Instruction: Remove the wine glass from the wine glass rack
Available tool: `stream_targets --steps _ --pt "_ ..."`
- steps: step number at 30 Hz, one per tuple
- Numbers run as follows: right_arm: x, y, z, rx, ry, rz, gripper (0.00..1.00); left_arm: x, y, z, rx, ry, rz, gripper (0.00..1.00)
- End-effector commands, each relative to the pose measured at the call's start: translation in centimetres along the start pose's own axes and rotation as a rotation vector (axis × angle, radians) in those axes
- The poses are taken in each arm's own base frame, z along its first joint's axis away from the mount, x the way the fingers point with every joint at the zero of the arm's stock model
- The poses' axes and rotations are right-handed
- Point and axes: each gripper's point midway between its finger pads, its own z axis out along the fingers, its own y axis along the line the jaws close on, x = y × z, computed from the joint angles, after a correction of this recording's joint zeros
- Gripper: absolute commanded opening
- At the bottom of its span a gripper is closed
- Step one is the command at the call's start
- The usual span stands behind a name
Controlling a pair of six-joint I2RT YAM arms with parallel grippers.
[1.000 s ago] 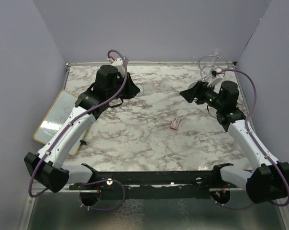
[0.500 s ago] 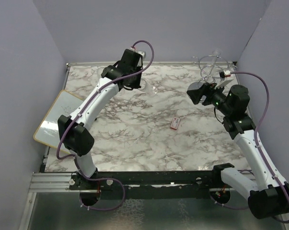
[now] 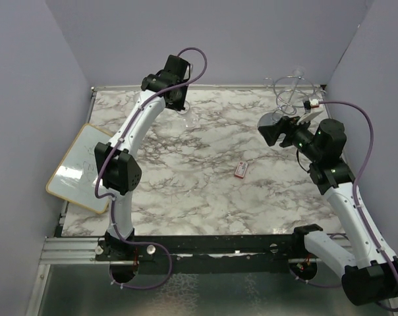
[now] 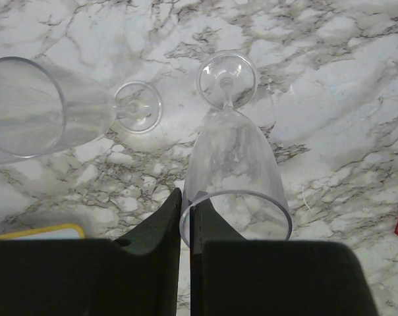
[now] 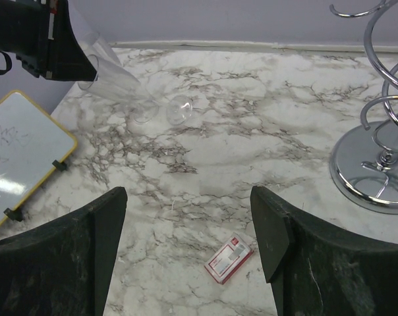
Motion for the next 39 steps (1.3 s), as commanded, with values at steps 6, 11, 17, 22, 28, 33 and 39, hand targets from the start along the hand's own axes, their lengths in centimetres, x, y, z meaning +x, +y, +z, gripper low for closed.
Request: stream_targets --steps 6,11,17,22,28,33,39 --pt "-0.2 -0.4 -0.1 0.021 -0.011 -0.004 0.76 -0.2 3.6 0.1 -0.084 0.026 -0.017 0.00" --pt "0.1 -0.4 0.0 0.015 -0.003 0.008 0.76 -0.4 3.7 0.3 -0.085 0.032 -0.017 0.00" --pt "0.2 -0.4 0.0 0.016 0.000 0.011 0.76 0.0 4.1 0.7 -0.104 0.051 -0.014 0.02" --pt "0.4 -0.4 0.0 0.017 0.002 0.013 0.76 0.1 4.4 1.0 -0.125 0.055 -0.016 0.04" --pt "0.5 -0.5 0.1 0.018 0.006 0.017 0.76 0.2 4.6 1.3 -0.131 0.059 -0.017 0.11" --pt "0.6 -0.6 0.1 0.021 0.007 0.015 0.76 0.2 4.6 1.4 -0.127 0.060 -0.022 0.16" --pt "0.7 -0.6 0.1 0.021 0.006 0.019 0.76 0.4 4.4 1.7 -0.120 0.070 -0.023 0.17"
